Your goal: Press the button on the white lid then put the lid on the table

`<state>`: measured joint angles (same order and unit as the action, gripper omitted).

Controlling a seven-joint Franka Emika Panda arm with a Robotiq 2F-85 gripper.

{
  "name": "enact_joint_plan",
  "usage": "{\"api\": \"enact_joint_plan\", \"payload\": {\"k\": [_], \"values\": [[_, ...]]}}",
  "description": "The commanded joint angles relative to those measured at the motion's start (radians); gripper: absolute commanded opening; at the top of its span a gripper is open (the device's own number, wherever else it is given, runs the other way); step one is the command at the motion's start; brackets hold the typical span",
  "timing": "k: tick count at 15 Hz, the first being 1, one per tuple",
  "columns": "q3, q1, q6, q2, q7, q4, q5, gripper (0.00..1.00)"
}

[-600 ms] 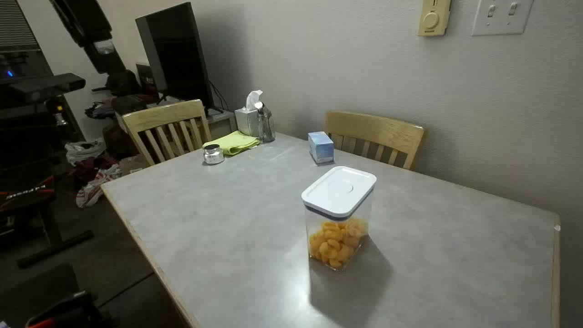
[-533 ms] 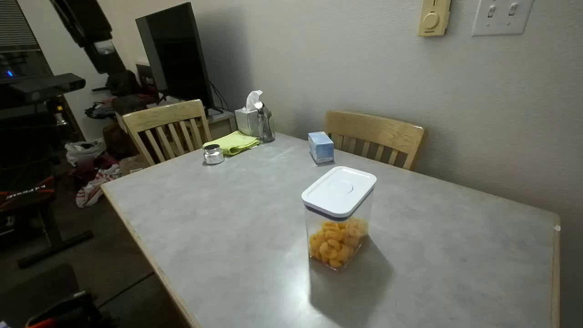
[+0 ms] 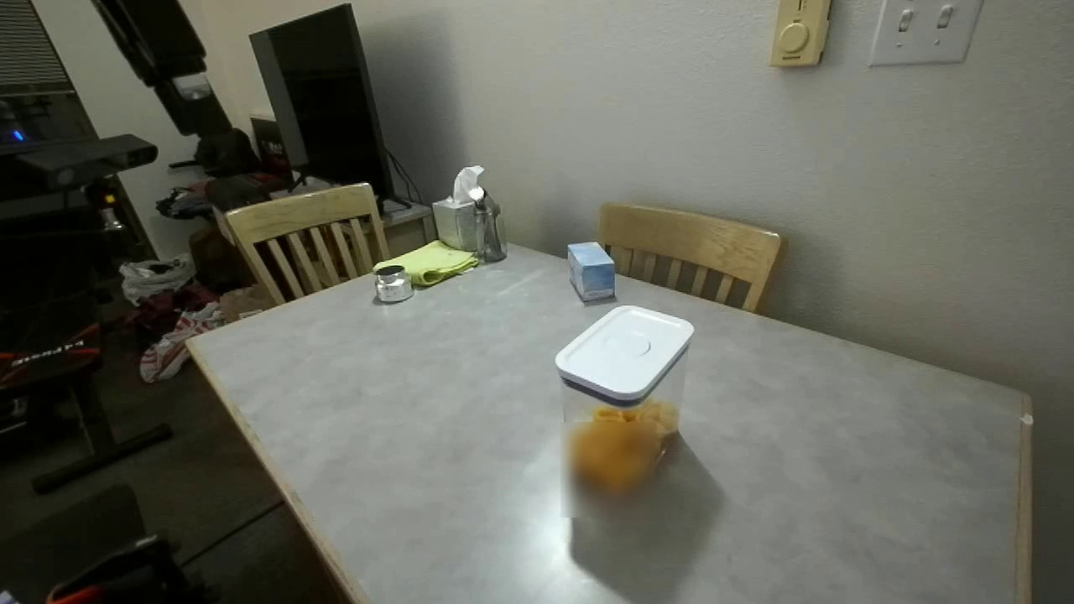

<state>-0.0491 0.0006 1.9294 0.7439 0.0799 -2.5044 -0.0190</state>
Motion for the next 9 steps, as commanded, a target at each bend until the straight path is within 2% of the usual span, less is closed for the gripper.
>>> {"api": "enact_joint_plan", "payload": {"k": [1, 5, 9], "values": [[0.001, 0.001, -0.002, -0.001, 0.000, 0.002, -0.001, 1.00], [0.004, 0.007, 0.024, -0.005, -0.016, -0.006, -0.002, 1.00], [0.035, -0.022, 0.127, -0.039, -0.026, 0.000, -0.030, 1.00]]}}
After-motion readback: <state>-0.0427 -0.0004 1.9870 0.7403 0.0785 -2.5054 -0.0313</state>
